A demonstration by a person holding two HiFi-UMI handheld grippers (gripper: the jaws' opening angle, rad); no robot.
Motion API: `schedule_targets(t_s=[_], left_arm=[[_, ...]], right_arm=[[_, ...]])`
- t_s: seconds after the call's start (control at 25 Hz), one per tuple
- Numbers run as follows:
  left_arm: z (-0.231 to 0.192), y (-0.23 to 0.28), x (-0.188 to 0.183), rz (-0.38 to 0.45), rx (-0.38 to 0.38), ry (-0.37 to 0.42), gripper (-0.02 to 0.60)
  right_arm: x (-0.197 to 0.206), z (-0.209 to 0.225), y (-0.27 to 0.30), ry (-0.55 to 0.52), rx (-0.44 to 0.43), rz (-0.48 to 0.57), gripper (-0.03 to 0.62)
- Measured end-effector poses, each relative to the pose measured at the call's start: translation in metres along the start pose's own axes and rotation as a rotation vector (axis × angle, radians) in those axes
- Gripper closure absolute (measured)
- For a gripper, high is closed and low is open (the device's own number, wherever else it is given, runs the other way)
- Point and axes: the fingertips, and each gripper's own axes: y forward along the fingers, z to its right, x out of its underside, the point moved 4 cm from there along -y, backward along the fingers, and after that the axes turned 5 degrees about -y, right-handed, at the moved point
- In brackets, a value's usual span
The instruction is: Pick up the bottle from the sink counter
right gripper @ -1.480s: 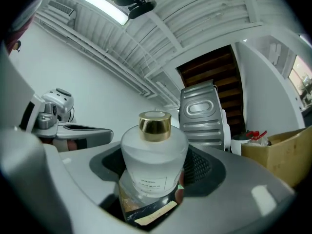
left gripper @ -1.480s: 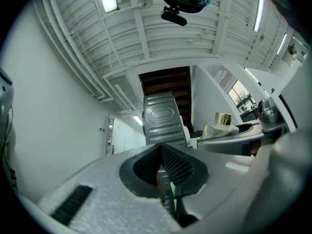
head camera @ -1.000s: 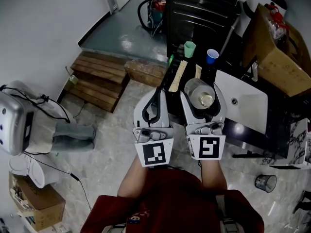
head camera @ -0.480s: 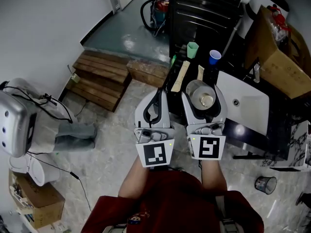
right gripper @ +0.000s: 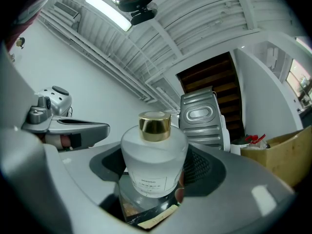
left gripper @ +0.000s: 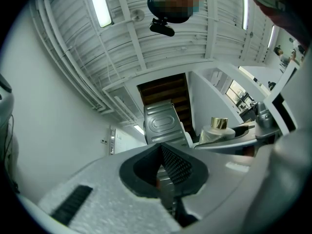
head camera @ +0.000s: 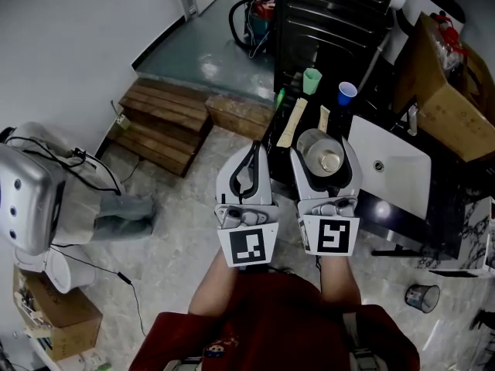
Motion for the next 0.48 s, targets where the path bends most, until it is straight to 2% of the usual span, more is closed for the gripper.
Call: schedule_targets(t_s=[0.48], left_arm=[[0.0077, 0.0022, -0.0014, -0.004, 0.010, 0.011, 0.578]], right_arm=[[0.0006, 0.0090, -0.0016, 0.001, 0.011, 0.001, 0.260]])
